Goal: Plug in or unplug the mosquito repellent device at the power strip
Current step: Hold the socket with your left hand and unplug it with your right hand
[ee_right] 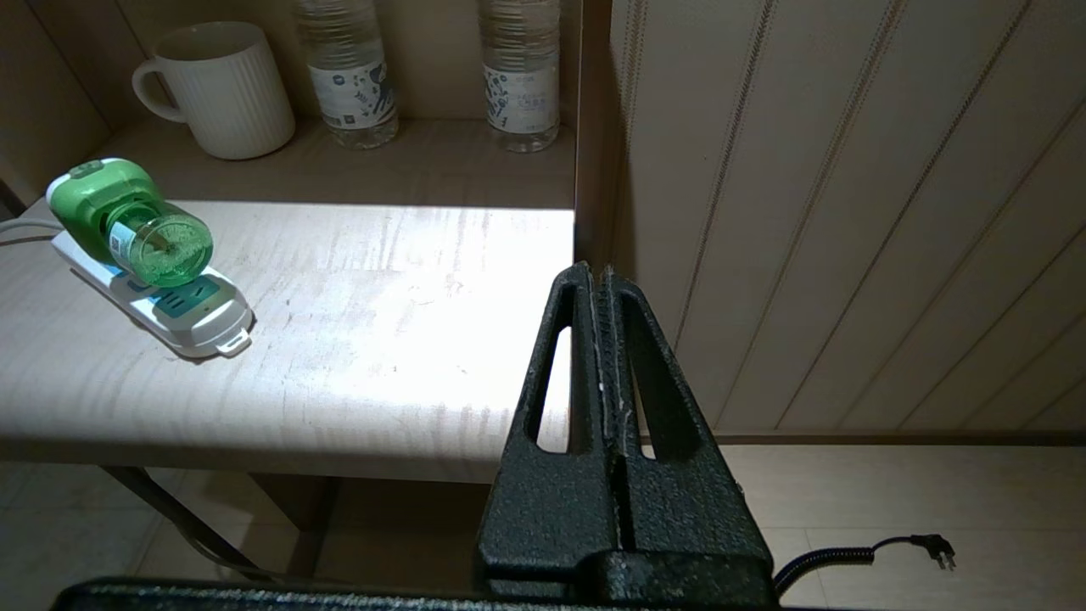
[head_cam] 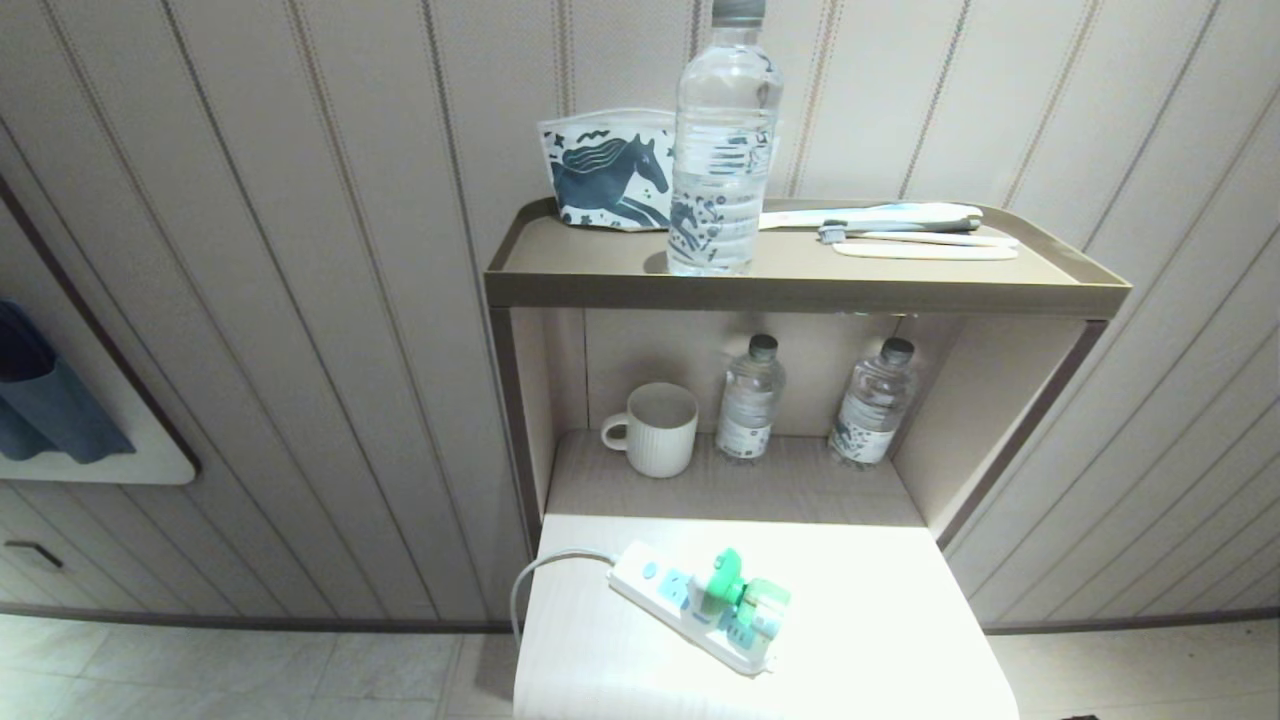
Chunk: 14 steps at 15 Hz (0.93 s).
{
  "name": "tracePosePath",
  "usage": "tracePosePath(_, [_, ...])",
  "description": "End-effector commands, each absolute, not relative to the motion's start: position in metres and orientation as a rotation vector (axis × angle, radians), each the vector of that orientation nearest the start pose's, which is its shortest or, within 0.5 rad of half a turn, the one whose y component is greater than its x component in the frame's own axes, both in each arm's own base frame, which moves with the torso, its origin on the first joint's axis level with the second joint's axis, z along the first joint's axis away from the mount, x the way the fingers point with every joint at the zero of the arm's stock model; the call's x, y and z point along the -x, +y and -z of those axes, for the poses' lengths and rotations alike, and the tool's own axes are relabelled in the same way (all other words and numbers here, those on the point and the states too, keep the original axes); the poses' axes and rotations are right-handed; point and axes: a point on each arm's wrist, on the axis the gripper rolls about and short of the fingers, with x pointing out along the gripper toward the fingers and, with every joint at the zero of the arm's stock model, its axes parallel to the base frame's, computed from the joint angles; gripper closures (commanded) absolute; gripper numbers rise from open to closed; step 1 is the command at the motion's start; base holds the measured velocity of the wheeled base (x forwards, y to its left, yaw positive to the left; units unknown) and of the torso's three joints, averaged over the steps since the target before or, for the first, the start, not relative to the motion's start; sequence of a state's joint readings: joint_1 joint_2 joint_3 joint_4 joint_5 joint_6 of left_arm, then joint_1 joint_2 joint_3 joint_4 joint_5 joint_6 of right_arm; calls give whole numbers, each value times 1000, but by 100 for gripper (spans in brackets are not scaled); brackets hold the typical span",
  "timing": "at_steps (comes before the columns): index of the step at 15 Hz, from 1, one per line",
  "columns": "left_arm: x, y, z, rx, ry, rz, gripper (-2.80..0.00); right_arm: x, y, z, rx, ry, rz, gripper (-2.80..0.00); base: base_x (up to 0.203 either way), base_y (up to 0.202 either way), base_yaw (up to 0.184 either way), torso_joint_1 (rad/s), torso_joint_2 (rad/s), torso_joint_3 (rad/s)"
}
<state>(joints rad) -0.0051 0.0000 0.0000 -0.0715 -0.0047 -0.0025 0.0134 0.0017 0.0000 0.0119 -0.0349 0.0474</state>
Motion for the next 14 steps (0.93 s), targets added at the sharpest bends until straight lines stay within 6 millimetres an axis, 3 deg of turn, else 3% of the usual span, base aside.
tracePosePath(1, [23, 0, -83, 3, -72, 11, 0, 22, -1, -74, -47, 16, 22, 0, 0, 0, 0, 0, 0, 0])
tracePosePath(11, [23, 0, -83, 3, -72, 10, 0, 24, -1, -79, -11, 6, 23, 0, 0, 0, 0, 0, 0, 0])
tracePosePath(13, [23, 0, -83, 3, -72, 10, 0, 33, -1, -111, -4, -18, 21, 0, 0, 0, 0, 0, 0, 0])
tracePosePath(14, [23, 0, -83, 3, -72, 10, 0, 41, -1, -141, -4, -45, 18, 0, 0, 0, 0, 0, 0, 0])
